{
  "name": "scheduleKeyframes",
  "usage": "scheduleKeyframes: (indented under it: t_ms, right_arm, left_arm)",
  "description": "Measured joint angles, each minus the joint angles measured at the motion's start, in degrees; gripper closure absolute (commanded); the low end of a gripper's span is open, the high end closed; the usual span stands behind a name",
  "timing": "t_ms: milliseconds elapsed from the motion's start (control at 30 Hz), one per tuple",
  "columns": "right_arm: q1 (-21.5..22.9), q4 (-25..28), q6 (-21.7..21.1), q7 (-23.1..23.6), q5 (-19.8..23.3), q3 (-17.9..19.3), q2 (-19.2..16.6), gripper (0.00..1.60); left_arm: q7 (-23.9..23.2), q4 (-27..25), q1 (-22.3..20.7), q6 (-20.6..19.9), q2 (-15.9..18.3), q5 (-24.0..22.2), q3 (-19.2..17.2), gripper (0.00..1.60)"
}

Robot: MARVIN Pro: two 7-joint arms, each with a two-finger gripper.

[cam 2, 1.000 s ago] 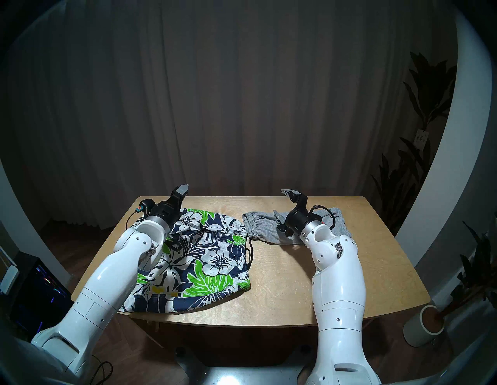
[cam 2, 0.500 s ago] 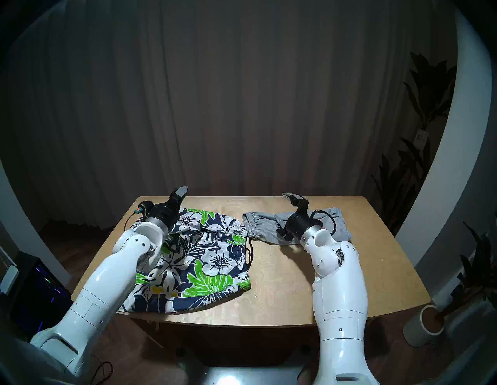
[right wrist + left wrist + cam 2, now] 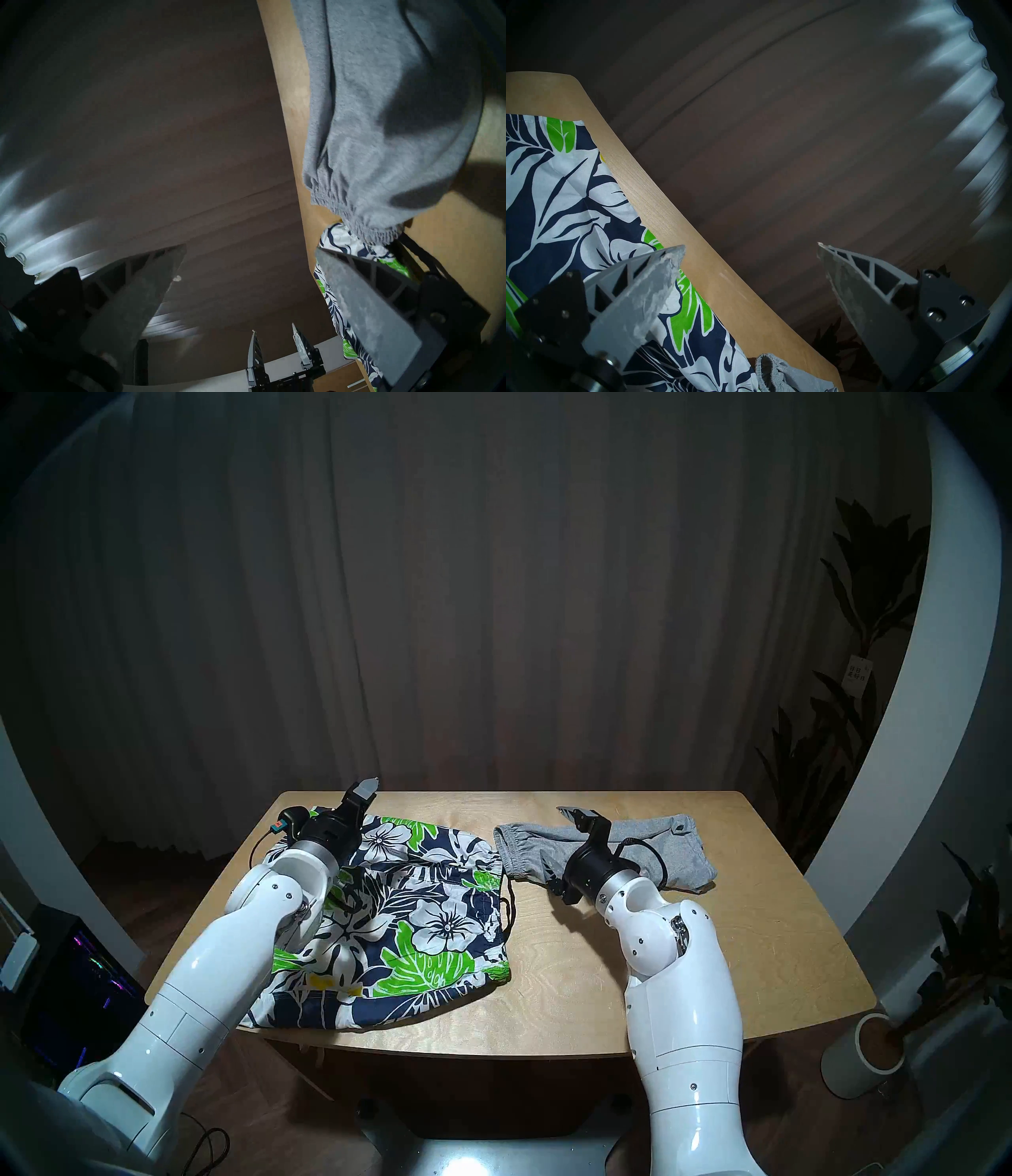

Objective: Fold pants twice and stack them

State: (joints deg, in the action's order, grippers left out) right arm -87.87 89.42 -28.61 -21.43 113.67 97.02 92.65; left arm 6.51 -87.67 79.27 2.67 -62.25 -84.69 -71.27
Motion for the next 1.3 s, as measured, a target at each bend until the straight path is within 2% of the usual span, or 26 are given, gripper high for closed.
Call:
scheduleKeyframes:
  t_ms: [333,700,967,1300]
  right_arm:
    - [-2.9,1.9,2.7,0.0,4.6,-4.3,-0.8,0.00]
    - [-4.2,7.2,4.5,1.2,9.0,-6.5,-0.9,0.00]
    - [-6.1,12.7,5.8,3.4,11.9,-6.5,-0.9,0.00]
    - [-12.2,19.8,8.8,7.0,14.6,-3.5,-0.6,0.00]
  left_arm:
    - [0.0,0.2,0.7,0.0,1.1,0.3,-0.4,0.00]
    - [0.0,0.3,1.3,0.1,2.0,0.6,-0.8,0.00]
    - [-0.1,0.1,1.8,0.1,2.8,0.8,-1.1,0.00]
    - [-0.4,-0.8,2.8,0.2,4.0,1.0,-1.7,0.00]
